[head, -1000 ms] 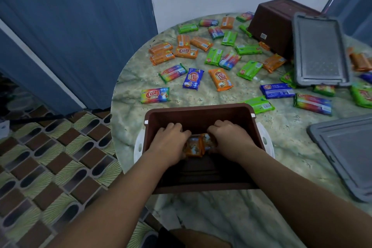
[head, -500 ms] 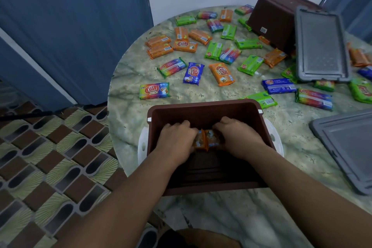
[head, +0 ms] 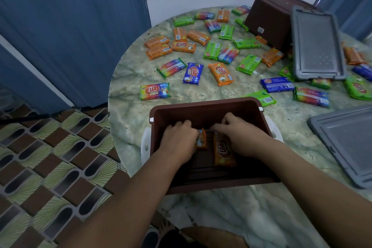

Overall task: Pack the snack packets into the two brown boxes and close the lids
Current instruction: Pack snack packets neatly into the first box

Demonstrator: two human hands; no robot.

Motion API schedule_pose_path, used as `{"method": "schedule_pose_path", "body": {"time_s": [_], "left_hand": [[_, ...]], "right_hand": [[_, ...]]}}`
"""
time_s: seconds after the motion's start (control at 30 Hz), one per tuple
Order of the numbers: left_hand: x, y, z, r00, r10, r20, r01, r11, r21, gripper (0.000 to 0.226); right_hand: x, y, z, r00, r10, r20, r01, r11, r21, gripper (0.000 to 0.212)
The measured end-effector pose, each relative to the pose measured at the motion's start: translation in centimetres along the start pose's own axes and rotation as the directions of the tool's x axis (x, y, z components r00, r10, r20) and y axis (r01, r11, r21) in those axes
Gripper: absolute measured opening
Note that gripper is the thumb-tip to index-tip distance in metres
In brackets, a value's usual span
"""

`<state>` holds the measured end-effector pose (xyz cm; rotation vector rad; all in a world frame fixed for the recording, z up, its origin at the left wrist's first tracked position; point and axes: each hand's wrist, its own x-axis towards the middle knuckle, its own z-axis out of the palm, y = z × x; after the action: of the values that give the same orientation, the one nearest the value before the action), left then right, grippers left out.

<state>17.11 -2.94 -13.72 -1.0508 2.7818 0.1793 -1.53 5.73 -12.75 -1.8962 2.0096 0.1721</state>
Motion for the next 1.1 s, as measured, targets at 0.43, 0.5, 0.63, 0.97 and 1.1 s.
{"method": "schedule_pose_path", "body": {"time_s": [0.43, 0.5, 0.63, 0.97, 1.1], "left_hand": [[-0.3, 0.2, 0.1, 1.0, -0.022, 0.007, 0.022, 0.999, 0.029, 0.035], [-0.3, 0.2, 0.1, 1.0, -0.017, 0.004, 0.017, 1.0, 0.018, 0.035], [-0.3, 0.1, 0.1, 1.0, -0.015, 0.006, 0.015, 1.0, 0.006, 0.034], [0.2, 0.1, 0.3, 0.999, 0.035, 0.01, -0.035, 0.998, 0.042, 0.036], [-0.2, 0.2, -0.2, 0.996, 0.046, -0.07, -0.053, 0.994, -0.095, 0.042]], "right_hand": [[-0.3, -0.5, 0.6, 0.979, 0.206, -0.007, -0.205, 0.966, -0.156, 0.042], [-0.2, -0.5, 0.5, 0.976, 0.216, -0.001, -0.214, 0.969, -0.126, 0.046], [-0.1, -0.4, 0.8, 0.979, 0.2, -0.036, -0.202, 0.974, -0.104, 0.047], [0.8, -0.3, 1.3, 0.986, 0.143, -0.087, -0.146, 0.989, -0.024, 0.046], [0.2, -0.6, 1.0, 0.972, 0.126, -0.198, -0.111, 0.99, 0.088, 0.052]]}}
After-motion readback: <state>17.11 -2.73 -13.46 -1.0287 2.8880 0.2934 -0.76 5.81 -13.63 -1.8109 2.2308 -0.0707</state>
